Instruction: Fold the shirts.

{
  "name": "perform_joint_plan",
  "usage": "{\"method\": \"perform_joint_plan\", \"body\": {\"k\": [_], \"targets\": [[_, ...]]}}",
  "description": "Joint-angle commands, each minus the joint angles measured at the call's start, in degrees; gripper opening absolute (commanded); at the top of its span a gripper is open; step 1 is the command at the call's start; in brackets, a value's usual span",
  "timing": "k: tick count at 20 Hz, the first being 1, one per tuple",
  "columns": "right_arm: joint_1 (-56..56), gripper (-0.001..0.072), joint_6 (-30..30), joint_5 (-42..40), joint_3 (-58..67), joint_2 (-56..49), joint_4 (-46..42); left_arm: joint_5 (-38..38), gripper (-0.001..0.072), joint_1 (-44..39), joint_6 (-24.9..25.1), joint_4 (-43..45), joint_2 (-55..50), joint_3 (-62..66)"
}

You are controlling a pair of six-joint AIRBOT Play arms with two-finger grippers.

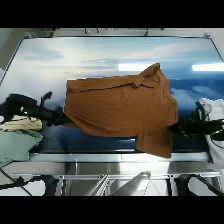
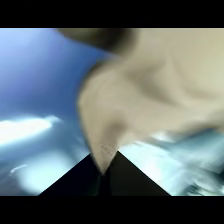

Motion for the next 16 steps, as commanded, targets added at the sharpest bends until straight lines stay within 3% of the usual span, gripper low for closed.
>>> {"method": "perform_joint_plan", "body": {"k": [1,3,6,9,12,16], "targets": [[-0.1,0.0017,-0.4,5.6,11.5,14.9,5.9,17.0,0.0032,4.0,5.6,-20.2,8.8,9.6],[-2.3,0.0017,0.9,0.2,22.1,26.4,6.7,20.2,0.0032,6.0,5.6,-24.5,17.1,17.4],[-7.8,0.0017,1.4,-16.0,36.0,40.2,6.6,17.1,0.0033,11.1,5.8,-26.8,29.5,32.9],[-12.6,0.0017,1.2,-28.4,48.5,44.5,1.3,11.3,0.0032,23.4,0.3,-26.6,35.7,50.7],[-13.5,0.0017,1.2,-25.1,59.0,38.4,-1.1,10.3,0.0032,32.6,-1.6,-26.8,34.6,62.0],[-13.3,0.0017,1.4,-8.3,60.9,25.2,8.6,12.2,0.0032,22.4,-2.3,-25.4,28.3,60.9]]}}
